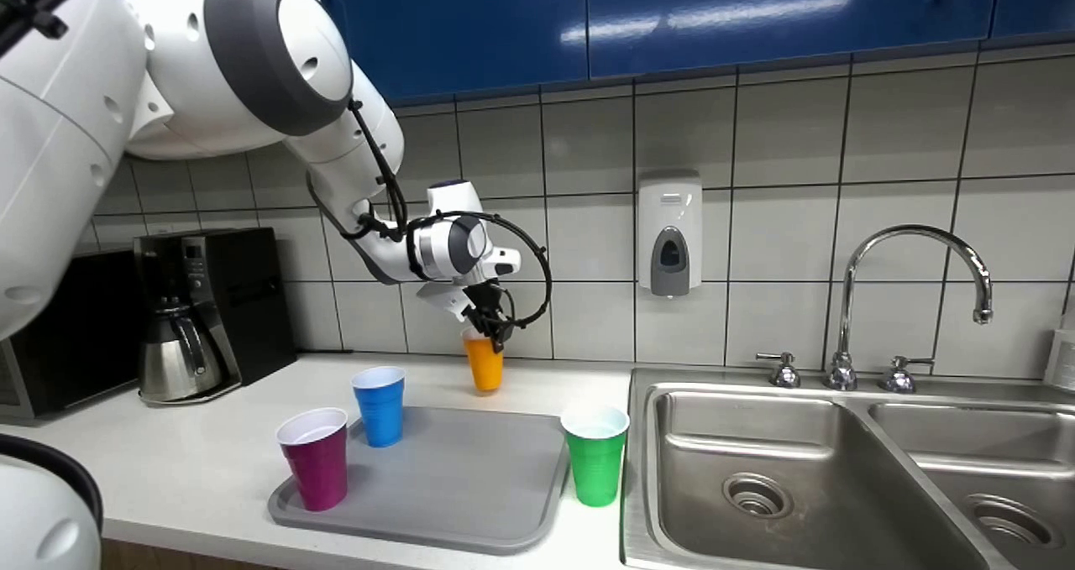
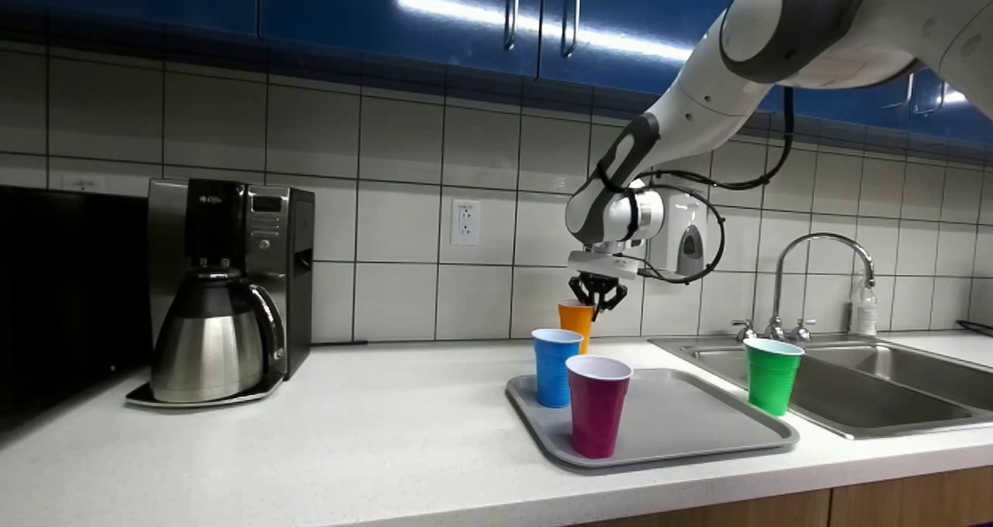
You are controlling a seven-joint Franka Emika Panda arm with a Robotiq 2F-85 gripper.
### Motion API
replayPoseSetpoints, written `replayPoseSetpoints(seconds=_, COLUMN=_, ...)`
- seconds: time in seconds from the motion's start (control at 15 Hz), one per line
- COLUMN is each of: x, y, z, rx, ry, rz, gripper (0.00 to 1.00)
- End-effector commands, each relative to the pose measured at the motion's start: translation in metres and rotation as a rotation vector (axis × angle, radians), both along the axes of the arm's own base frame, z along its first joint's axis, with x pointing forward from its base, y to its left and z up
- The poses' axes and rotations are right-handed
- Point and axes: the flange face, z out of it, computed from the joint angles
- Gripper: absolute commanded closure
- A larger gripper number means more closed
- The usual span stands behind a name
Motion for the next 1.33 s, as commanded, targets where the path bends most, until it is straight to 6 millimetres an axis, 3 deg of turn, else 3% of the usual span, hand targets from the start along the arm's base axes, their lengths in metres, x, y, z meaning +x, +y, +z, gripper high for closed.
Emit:
replayPoseSetpoints(seconds=0.0, x=-0.02, y=-0.006, z=0.015, rx=0.0, ry=0.001, rz=0.034, gripper=0.99)
replayPoseSetpoints(seconds=0.93, x=-0.083, y=-0.011, z=0.03, rx=-0.027, ry=0.042, rz=0.104, gripper=0.99)
replayPoseSetpoints(seconds=1.27, x=-0.105, y=-0.011, z=0.025, rx=-0.034, ry=0.077, rz=0.13, gripper=0.99)
